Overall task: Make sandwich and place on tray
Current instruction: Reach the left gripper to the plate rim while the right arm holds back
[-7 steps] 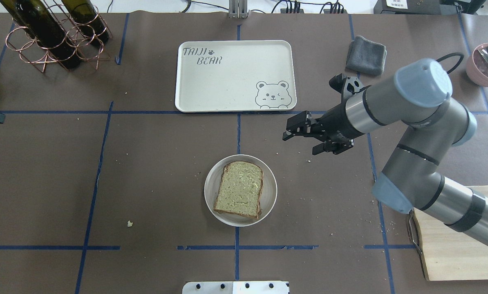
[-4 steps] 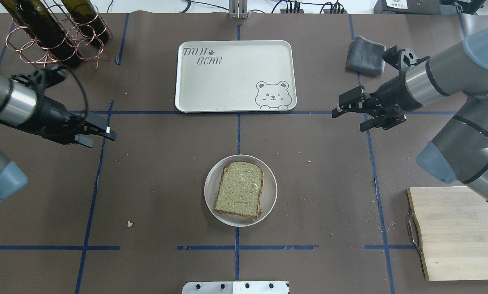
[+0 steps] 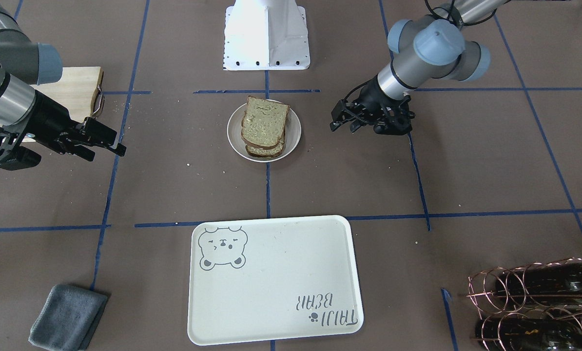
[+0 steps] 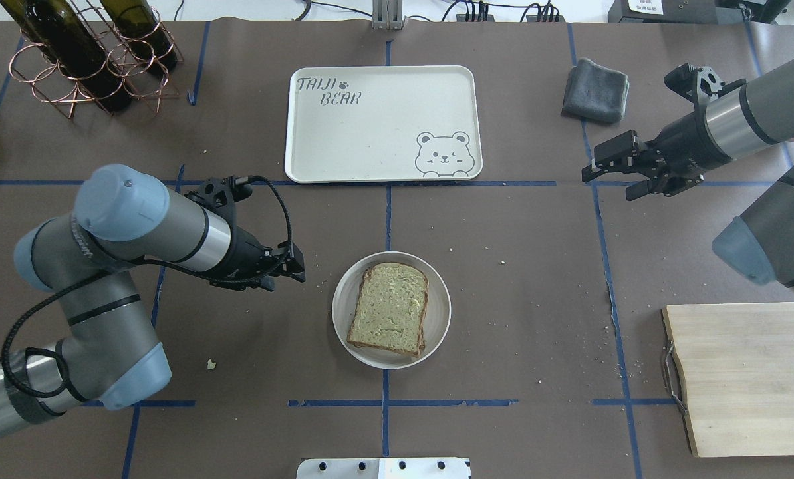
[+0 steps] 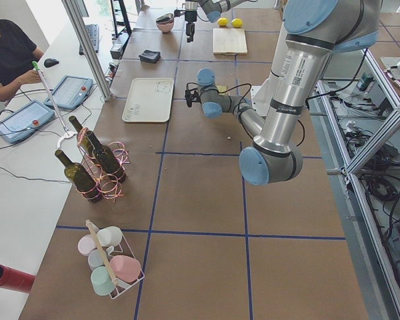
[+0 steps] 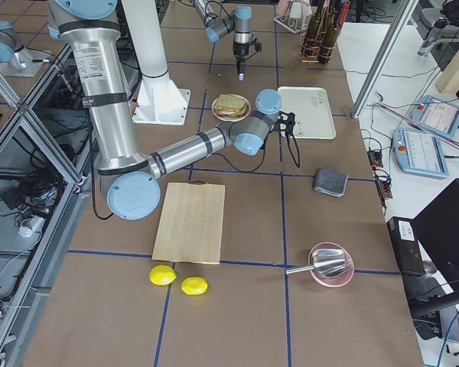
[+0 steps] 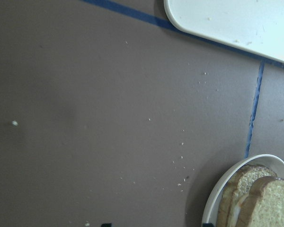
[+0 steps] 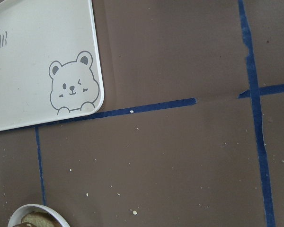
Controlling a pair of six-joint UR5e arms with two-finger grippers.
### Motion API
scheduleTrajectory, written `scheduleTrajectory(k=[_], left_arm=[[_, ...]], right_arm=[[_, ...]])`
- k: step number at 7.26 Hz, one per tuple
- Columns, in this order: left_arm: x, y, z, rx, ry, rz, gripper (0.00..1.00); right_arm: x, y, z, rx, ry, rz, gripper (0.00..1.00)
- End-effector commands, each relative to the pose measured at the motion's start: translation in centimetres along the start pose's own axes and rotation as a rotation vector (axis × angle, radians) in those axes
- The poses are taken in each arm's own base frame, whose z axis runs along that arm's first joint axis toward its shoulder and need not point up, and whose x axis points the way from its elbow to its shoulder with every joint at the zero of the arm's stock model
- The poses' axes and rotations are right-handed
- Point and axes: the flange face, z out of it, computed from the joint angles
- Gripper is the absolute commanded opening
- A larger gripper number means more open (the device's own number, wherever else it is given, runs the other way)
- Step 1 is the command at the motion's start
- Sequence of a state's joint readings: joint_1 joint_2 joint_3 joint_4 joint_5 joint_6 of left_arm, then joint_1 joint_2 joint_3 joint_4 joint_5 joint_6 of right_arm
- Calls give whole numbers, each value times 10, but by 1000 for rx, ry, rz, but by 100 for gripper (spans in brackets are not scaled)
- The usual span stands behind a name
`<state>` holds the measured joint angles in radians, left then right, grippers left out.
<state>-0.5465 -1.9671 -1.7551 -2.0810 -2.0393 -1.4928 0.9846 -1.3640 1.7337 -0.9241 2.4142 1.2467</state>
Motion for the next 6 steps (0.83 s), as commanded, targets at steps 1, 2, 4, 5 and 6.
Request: scheduleTrajectory(k=[1,2,4,5,6], left_arm=[[36,13,19,18,-10,20,59],[43,15,37,32,-26,24,58],[48,27,53,33,-37,33,54],[45,41,63,11,-47,43,52],[44,43,65,8,-46,45,49]], right_arm=[[1,-2,1,1,3,-1,100],[1,-2,1,1,3,-1,100],[6,-3,4,-2,5,2,100],[5,-3,4,-2,4,1,100],[7,-3,4,-2,5,2,100]])
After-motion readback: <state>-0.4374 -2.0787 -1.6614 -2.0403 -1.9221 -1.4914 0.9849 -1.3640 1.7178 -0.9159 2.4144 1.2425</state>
